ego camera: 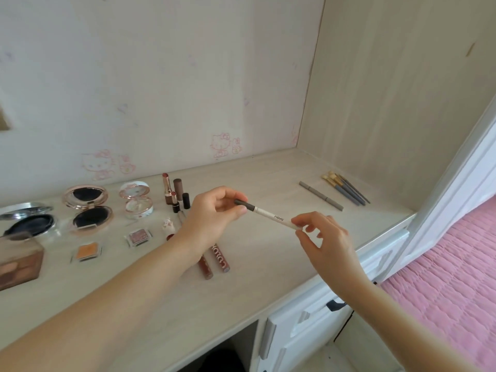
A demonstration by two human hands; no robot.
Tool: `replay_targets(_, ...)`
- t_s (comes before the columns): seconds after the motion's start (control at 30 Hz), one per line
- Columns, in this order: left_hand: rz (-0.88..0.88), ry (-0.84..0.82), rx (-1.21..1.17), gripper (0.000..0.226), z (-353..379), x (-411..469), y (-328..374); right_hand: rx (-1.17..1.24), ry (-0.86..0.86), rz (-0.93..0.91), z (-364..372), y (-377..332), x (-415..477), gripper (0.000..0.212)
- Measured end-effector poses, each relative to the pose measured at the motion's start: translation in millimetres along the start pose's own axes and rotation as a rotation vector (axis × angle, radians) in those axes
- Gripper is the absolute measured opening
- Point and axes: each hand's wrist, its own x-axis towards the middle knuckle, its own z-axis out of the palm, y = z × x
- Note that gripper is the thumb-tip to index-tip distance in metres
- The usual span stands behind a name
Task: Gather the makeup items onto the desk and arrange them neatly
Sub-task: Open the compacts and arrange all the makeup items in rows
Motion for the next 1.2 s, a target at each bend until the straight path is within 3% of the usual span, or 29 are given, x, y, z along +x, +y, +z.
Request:
replay_targets(0.23,-0.182,0.116,-0.494,0.022,-33.0,-37.0,6.5,0.082,-0.068,0.001,18.1,-50.7,-12.9,0.023)
replay_targets(0.4,-0.274,0.143,-0.619,0.021,-58.0,-60.8,8.9,0.119,-0.074,-0.055,36.2,-82.8,-18.3,0.026)
replay_targets(0.57,-0.245,0.168,-0.759,0.015,-79.6,-76.7,10.2,0.170,-0.116,-0.083,57.8,-111.8,-23.7,0.029)
replay_targets(1.0,-0.228,0.245,-0.731,0.025,-114.3,-102.1,13.7,0.316,-0.283,-0.053,101.3,-157.3,-37.9,0.014)
replay_targets(1.2,-0.165,0.306,-0.438,0.016,-126.2,-111.7,12.0,0.280,-0.408,-0.077,113.5,-163.2,-39.8,0.024)
